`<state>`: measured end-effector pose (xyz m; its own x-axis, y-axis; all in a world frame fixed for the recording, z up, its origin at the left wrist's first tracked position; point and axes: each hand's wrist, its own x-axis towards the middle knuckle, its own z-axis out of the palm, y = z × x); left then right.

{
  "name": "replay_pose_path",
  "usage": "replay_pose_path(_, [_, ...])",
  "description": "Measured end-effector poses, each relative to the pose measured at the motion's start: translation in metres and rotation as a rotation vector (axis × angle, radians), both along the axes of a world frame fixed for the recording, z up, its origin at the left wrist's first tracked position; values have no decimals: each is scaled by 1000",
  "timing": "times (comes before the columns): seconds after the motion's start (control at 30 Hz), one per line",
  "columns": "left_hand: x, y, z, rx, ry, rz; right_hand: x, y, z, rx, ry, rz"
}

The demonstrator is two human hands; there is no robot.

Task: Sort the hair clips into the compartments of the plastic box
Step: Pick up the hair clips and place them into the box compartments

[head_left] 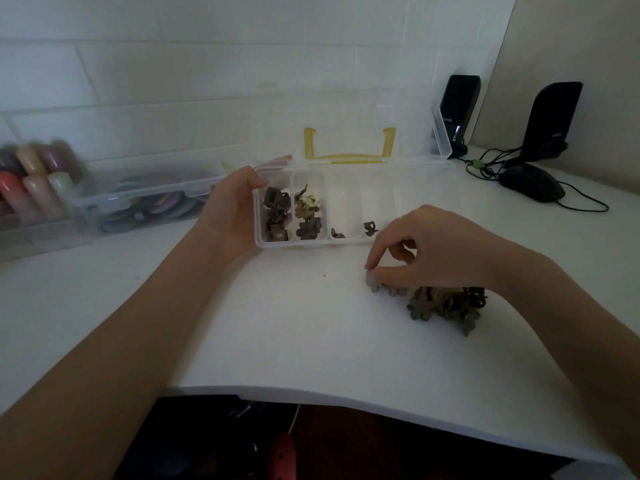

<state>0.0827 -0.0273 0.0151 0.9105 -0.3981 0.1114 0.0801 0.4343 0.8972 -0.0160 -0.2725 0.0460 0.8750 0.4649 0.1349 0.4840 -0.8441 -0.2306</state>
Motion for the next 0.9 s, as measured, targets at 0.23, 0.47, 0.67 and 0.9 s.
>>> replay_pose_path(0.23, [-1, -1, 0, 11, 0, -119, 1, 2, 1, 186, -16, 80])
replay_pose_path(0.47, [-4, -11, -6, 55, 24, -202, 0, 10, 1, 560, -338, 37])
replay_pose_path(0.67, [-13, -18, -8, 44, 44, -148, 7, 19, -13, 448, -457, -56])
replay_pose_path(0.9, [-16, -20, -7, 22, 36, -121, 12, 20, -18, 309, -411, 4])
